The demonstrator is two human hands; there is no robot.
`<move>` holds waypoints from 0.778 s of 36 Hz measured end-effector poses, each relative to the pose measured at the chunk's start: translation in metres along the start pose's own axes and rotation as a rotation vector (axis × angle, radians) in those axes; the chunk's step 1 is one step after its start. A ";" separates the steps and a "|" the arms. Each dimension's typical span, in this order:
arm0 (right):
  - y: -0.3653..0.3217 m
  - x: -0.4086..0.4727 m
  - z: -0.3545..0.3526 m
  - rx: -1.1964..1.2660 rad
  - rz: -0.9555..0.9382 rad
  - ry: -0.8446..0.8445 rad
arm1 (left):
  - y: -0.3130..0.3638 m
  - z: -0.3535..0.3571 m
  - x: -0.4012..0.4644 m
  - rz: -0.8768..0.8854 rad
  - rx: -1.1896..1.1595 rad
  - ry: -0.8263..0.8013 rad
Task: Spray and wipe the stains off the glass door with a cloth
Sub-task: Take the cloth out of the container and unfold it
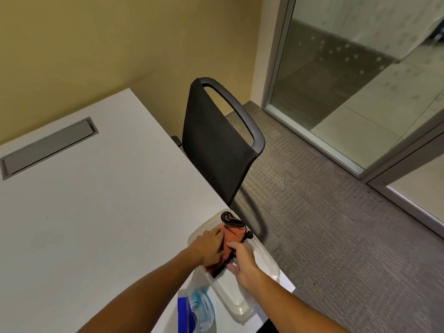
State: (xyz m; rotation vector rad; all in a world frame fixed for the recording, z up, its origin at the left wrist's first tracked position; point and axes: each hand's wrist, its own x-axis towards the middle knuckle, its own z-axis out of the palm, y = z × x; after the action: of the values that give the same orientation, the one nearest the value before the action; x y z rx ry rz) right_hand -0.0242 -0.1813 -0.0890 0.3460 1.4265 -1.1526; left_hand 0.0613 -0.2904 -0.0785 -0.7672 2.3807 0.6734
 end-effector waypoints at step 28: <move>-0.021 -0.091 -0.037 0.340 -0.433 -0.086 | 0.026 -0.067 -0.071 0.119 -0.705 0.101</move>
State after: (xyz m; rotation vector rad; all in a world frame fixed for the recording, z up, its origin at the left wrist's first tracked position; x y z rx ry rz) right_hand -0.0396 -0.1245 -0.0073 0.2228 1.2604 -1.7515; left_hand 0.0710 -0.2857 0.0218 -0.9516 2.2820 1.6000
